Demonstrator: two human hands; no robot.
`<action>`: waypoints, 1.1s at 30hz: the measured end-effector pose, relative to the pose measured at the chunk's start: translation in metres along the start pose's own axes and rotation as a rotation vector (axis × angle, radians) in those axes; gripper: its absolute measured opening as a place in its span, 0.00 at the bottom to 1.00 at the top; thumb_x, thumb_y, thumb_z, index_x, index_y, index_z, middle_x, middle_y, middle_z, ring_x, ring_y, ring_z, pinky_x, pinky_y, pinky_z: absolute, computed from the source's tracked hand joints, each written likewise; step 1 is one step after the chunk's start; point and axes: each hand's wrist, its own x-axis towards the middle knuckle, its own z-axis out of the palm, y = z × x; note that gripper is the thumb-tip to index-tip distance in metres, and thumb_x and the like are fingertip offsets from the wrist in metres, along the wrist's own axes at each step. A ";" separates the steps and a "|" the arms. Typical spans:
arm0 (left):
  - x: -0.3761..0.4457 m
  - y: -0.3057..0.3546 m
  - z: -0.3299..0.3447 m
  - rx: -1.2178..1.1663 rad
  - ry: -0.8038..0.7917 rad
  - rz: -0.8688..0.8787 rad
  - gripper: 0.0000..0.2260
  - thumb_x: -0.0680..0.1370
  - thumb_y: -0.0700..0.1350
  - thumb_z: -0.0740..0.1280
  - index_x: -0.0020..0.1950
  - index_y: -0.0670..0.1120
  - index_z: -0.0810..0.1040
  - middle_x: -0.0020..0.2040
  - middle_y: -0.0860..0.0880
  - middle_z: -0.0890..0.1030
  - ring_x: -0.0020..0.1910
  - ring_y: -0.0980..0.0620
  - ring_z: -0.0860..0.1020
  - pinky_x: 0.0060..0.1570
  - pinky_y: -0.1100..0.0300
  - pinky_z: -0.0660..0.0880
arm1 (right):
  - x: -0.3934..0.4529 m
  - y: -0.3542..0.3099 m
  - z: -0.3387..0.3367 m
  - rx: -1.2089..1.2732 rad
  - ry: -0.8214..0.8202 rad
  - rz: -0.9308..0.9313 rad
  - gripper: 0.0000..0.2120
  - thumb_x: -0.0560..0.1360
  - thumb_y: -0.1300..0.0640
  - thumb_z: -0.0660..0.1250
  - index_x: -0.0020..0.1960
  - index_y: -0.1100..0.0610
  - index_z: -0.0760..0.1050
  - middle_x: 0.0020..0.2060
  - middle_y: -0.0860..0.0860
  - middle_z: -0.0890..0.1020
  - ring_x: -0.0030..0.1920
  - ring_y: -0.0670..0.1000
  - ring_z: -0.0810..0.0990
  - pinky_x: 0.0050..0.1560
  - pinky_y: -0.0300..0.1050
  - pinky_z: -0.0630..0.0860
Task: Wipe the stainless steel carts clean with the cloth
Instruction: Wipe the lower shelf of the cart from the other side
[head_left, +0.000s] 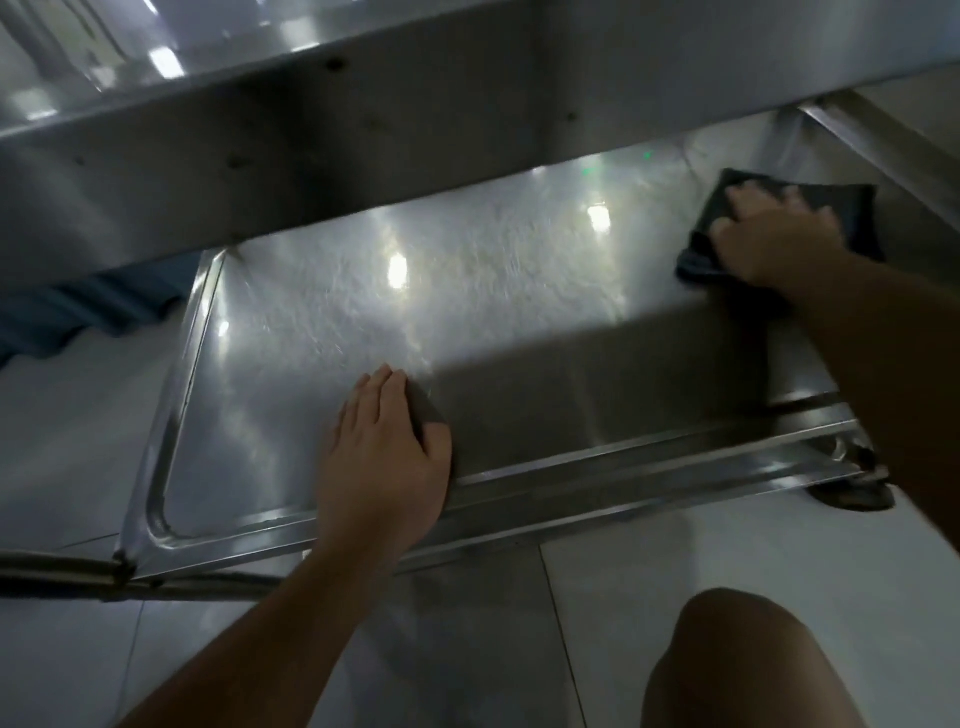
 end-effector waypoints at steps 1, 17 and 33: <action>-0.001 0.000 0.001 0.007 -0.001 -0.004 0.36 0.80 0.64 0.45 0.85 0.48 0.57 0.86 0.48 0.59 0.85 0.47 0.56 0.83 0.48 0.52 | 0.005 0.006 -0.005 0.020 -0.003 0.070 0.31 0.84 0.42 0.47 0.85 0.49 0.49 0.85 0.48 0.48 0.84 0.60 0.45 0.80 0.66 0.43; -0.001 0.008 -0.012 -0.053 0.047 0.009 0.30 0.79 0.57 0.51 0.80 0.49 0.67 0.78 0.47 0.72 0.78 0.46 0.69 0.78 0.42 0.66 | -0.100 -0.308 0.083 -0.080 -0.306 -0.901 0.28 0.83 0.44 0.50 0.83 0.41 0.56 0.83 0.40 0.54 0.84 0.52 0.47 0.81 0.61 0.40; -0.003 0.008 -0.009 -0.013 -0.004 -0.030 0.31 0.81 0.60 0.53 0.83 0.49 0.62 0.83 0.47 0.65 0.82 0.45 0.63 0.81 0.44 0.61 | 0.029 0.007 -0.008 0.026 0.020 0.113 0.31 0.83 0.41 0.46 0.83 0.50 0.53 0.84 0.49 0.53 0.83 0.60 0.48 0.80 0.66 0.46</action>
